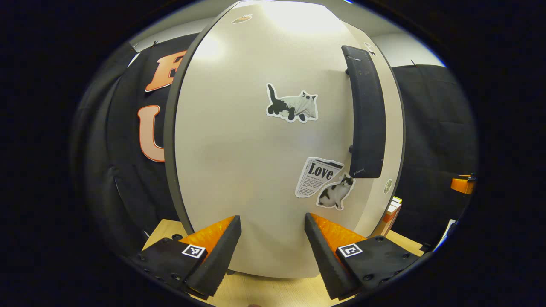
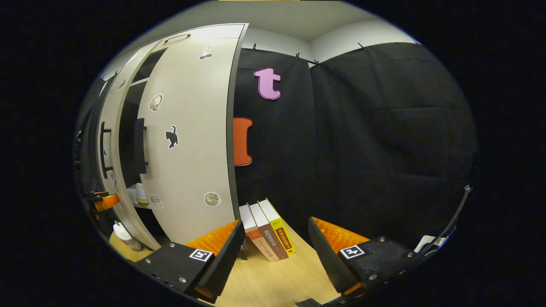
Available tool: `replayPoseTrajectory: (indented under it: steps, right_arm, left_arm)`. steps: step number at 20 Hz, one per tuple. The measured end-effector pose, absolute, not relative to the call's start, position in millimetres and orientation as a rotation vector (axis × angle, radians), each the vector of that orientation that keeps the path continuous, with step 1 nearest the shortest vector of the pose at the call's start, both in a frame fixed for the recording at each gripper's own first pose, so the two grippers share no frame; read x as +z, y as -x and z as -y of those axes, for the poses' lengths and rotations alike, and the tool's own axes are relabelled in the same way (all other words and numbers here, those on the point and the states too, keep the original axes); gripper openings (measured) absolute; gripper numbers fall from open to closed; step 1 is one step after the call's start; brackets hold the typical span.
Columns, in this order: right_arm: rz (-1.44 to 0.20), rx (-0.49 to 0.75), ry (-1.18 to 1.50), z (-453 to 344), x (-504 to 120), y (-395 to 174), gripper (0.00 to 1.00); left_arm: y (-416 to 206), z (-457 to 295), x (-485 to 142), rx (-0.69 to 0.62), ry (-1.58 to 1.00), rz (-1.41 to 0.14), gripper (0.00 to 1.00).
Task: Grab one shoe with the right hand and put it into the shoe cabinet, grab the other shoe with the left hand and put it into the shoe cabinet; then close the right door with the right hand and the left door with the left hand.
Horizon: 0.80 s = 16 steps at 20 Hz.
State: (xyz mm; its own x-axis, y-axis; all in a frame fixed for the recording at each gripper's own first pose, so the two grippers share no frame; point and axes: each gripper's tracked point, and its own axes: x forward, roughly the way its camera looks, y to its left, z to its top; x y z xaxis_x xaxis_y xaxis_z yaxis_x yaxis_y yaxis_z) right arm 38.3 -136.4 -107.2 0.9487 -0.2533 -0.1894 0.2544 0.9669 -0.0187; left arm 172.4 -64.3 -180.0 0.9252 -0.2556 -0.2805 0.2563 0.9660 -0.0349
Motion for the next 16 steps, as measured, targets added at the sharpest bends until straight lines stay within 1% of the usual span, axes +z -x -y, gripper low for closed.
replayPoseTrajectory:
  steps: [7, 13, 14, 16]
  right_arm:
    - [-0.187, -0.252, 0.001, 148.5, -98.8, -42.9, 0.93]
    - [-0.176, -0.229, 0.007, 146.6, -83.5, -47.7, 0.93]
    - [-0.173, -0.223, 0.007, 145.4, -81.0, -48.9, 0.93]
    - [-0.165, -0.210, 0.005, 141.8, -73.9, -50.2, 0.93]
  left_arm:
    - [-172.8, 66.2, -179.1, -0.217, -0.011, -0.273, 0.97]
    - [-173.0, 64.9, -181.4, -0.147, -0.042, -0.268, 0.98]
    - [-173.5, 65.0, -181.7, -0.137, -0.042, -0.269, 0.96]
    - [-174.0, 65.2, -181.8, -0.121, -0.041, -0.275, 0.98]
